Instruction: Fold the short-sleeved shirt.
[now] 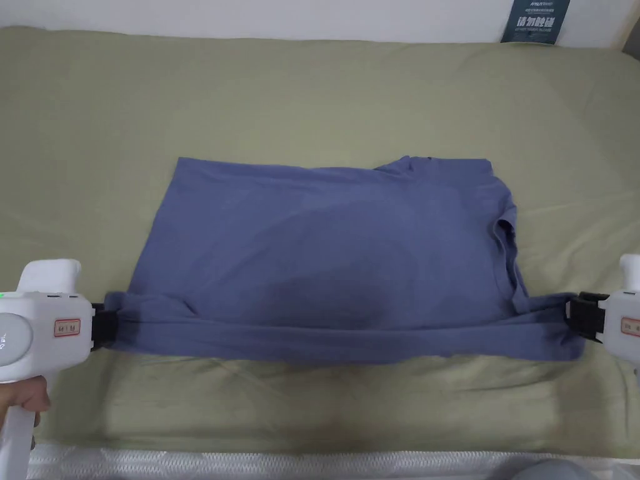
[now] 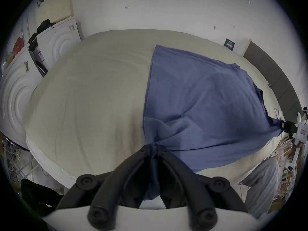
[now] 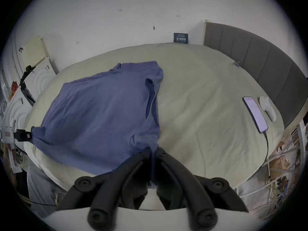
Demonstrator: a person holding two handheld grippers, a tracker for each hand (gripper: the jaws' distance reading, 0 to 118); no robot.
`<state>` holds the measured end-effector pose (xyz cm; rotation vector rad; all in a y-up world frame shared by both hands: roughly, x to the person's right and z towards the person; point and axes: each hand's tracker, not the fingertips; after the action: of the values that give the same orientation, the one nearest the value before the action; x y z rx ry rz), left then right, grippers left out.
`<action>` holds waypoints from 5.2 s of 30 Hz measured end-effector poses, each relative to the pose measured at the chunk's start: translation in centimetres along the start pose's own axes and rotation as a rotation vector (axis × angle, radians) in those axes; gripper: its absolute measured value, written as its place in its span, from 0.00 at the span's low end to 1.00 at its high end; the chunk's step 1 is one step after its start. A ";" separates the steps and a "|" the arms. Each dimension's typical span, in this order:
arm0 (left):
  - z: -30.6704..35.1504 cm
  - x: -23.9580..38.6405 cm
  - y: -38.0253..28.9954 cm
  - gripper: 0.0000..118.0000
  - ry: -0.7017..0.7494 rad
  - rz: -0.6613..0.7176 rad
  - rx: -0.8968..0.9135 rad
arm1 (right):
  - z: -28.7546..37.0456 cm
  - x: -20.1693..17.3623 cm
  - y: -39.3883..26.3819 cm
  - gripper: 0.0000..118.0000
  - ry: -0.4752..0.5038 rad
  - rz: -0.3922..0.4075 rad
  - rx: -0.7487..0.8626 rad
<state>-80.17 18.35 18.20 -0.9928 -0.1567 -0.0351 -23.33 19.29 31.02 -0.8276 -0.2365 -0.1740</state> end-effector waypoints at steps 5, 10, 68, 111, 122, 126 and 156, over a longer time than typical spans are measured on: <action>-1.2 0.5 3.3 0.07 -0.006 0.010 0.031 | -1.9 -0.5 3.1 0.06 0.010 -0.020 0.013; -3.1 1.0 6.7 0.07 0.003 0.021 0.058 | -4.9 -1.1 6.4 0.06 -0.005 -0.007 0.015; -9.7 3.0 5.8 0.06 0.046 0.046 0.028 | -8.6 0.0 2.1 0.22 0.034 -0.028 -0.017; -2.9 1.1 2.8 0.06 0.034 0.050 0.053 | -4.8 -2.2 1.9 0.11 0.022 0.059 -0.037; -0.4 -0.5 -2.6 0.06 -0.005 0.070 0.023 | -1.0 -2.0 -3.3 0.11 0.034 0.049 -0.082; -1.6 -0.5 -2.8 0.06 -0.006 0.078 0.006 | -2.6 -1.7 -3.4 0.12 0.030 0.034 -0.079; -15.6 3.8 16.8 0.74 0.073 -0.025 0.030 | -12.6 -2.2 10.2 0.05 -0.022 0.079 -0.003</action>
<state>-72.88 14.67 -3.51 -0.9586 -0.1022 -0.0917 -21.19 16.84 14.97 -0.8408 -0.2236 -0.0914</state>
